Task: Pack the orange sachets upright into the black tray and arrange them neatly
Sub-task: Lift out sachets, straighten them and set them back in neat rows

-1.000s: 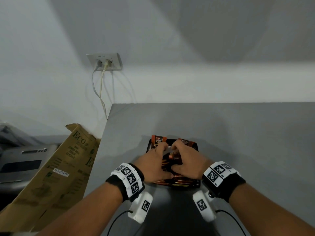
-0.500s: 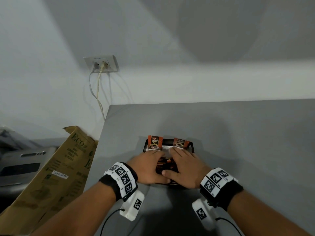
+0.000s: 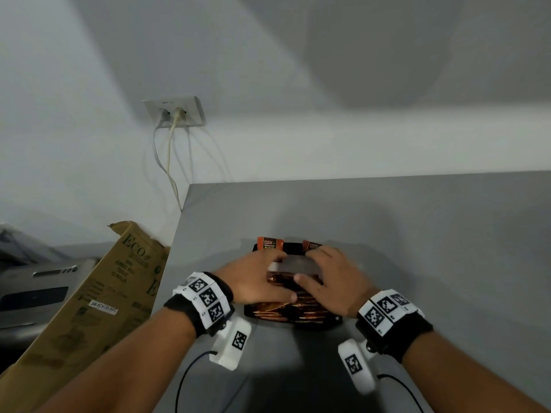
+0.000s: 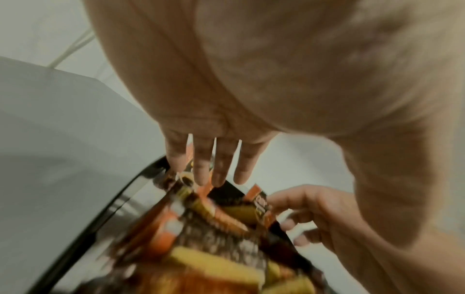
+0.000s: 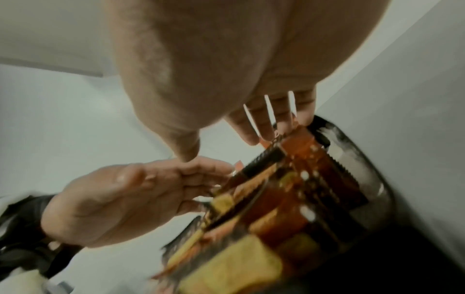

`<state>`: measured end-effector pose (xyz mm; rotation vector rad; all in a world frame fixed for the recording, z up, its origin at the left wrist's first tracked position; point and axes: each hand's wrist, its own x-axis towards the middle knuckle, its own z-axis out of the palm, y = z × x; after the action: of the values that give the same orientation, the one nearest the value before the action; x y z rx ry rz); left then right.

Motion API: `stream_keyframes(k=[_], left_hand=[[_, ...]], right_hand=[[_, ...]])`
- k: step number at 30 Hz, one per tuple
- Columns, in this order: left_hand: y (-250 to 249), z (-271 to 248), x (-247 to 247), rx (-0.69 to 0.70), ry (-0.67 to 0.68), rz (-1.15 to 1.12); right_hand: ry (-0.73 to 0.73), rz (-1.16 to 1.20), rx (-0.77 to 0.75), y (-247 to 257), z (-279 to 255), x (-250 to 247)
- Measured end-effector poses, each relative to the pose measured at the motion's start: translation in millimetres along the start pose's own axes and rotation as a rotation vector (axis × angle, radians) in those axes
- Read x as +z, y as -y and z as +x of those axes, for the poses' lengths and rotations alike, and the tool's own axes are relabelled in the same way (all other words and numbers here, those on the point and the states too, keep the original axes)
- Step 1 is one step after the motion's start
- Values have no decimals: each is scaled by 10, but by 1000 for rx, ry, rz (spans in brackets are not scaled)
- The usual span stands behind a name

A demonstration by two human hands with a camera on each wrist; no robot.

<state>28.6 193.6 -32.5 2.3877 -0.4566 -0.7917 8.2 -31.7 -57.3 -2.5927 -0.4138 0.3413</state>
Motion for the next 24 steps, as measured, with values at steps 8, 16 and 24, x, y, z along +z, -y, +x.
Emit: stream_keyframes(k=[8,16,24], left_hand=[[25,291,-201,-53,-195,380],[-15,85,-23,111,-186,229],[65,-28,188,80,9,348]], right_hand=[[-41,-85,31,-203,208,-89],[43,2,-56,-77,40,-84],[296,-130,-108,22,-33,-71]])
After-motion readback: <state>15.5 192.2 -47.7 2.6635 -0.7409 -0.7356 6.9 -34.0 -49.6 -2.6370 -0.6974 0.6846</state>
